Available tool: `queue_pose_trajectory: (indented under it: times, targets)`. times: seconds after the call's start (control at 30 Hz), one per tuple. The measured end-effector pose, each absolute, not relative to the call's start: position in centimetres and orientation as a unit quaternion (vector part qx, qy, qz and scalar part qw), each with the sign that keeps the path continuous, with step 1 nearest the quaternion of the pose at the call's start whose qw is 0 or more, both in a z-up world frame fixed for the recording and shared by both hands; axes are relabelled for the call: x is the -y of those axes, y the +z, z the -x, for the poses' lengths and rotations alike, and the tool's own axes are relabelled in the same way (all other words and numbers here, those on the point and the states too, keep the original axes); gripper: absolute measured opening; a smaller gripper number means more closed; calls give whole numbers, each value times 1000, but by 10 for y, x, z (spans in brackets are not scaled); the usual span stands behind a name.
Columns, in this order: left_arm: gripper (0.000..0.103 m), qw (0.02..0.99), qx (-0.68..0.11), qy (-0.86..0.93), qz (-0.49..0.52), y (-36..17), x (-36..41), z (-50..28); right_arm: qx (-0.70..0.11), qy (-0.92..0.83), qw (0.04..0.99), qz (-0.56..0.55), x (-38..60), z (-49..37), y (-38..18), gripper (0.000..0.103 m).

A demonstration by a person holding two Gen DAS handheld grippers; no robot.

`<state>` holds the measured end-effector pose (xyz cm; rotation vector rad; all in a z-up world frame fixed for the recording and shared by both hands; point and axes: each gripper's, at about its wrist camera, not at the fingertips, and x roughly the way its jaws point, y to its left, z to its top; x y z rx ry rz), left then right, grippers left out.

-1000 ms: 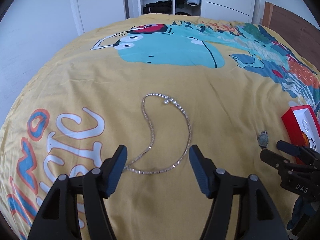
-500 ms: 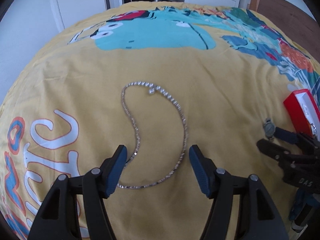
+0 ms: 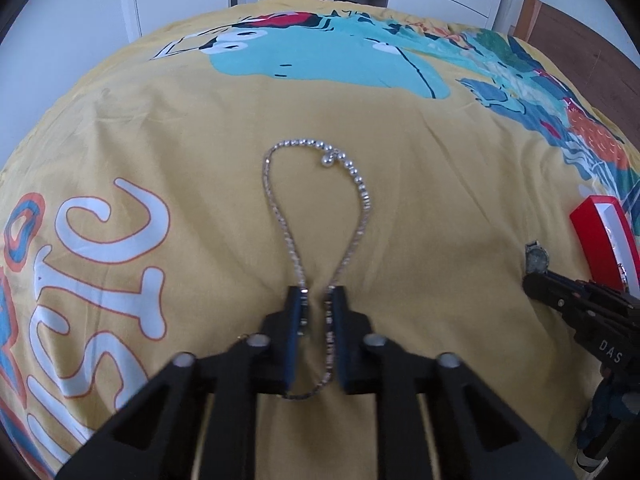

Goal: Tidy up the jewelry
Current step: 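Carry the necklace and watch into the red box while both grippers open to release them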

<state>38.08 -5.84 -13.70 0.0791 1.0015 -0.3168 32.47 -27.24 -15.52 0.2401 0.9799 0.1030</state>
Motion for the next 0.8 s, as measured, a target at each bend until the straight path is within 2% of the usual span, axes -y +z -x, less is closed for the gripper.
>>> queue_pose_trajectory:
  times: [0.37,0.8]
  targets:
    - [4,874,-467,-133,-34,-112,57,-357,-452,67,880,-132,272,-303,-134,13]
    - [4,890,-432,-145,-20,-54,74,-321,-402,70,898,-166,289,-254,-76,13]
